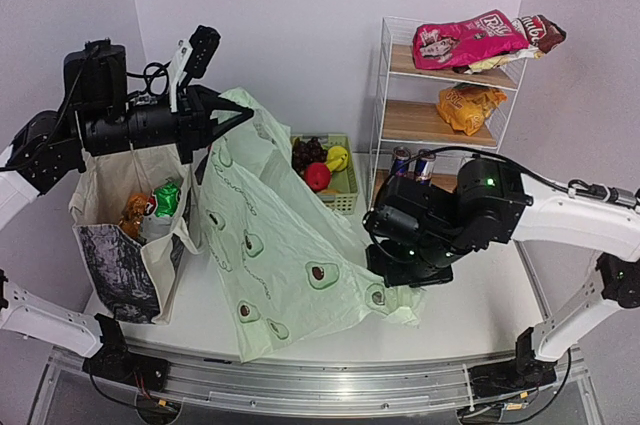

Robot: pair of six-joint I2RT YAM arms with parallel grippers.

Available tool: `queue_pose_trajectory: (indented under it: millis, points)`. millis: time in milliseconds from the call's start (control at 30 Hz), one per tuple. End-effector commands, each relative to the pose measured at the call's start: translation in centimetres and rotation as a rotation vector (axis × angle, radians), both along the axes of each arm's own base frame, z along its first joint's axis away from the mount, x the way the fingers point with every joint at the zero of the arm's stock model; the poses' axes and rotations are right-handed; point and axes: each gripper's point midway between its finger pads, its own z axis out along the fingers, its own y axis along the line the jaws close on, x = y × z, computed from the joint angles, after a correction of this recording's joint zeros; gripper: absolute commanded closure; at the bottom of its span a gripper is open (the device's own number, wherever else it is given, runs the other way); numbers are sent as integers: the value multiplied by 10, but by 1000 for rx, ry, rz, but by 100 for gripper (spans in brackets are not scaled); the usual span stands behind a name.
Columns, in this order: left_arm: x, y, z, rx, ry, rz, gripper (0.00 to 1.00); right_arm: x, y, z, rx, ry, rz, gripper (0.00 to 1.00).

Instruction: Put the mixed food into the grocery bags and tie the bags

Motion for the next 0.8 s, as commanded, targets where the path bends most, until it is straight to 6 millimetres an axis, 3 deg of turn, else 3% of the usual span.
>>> queue_pose_trajectory:
  millis: [0,33,67,100,167,233,300,367,400,467,533,567,633,700,767]
  points:
    - [3,7,14,-52,1,47,100,-13,33,-3,237,75,-20,70]
    - [4,7,10,-51,18,50,100,-10,40,-1,259,62,-5,86]
    - [4,7,5,-48,40,53,100,-6,46,6,267,36,22,94]
    - [4,6,-1,-44,60,54,100,-1,50,12,267,7,52,100]
    - [4,6,-1,-40,38,49,100,20,45,43,260,-79,77,100]
    - [11,8,28,-73,-76,79,100,52,17,104,204,-268,48,100]
    - [15,17,86,-167,-228,131,100,78,-14,192,159,-526,13,100]
    - [10,28,134,-256,-340,154,100,79,-6,258,184,-704,80,100]
    - [3,31,143,-273,-352,132,100,75,8,271,172,-757,140,100]
    - [-6,30,139,-267,-306,82,100,65,42,273,125,-804,254,100]
    - [5,20,76,-161,-74,92,100,58,59,231,84,-700,290,100]
    - [5,18,27,-82,45,90,100,55,60,199,35,-625,291,100]
    - [-12,22,-48,2,209,11,100,46,47,147,8,-475,235,100]
    - [-26,30,-89,52,335,-27,100,36,29,114,21,-352,156,100]
    - [-34,36,-110,69,424,-47,100,29,10,100,21,-298,95,100]
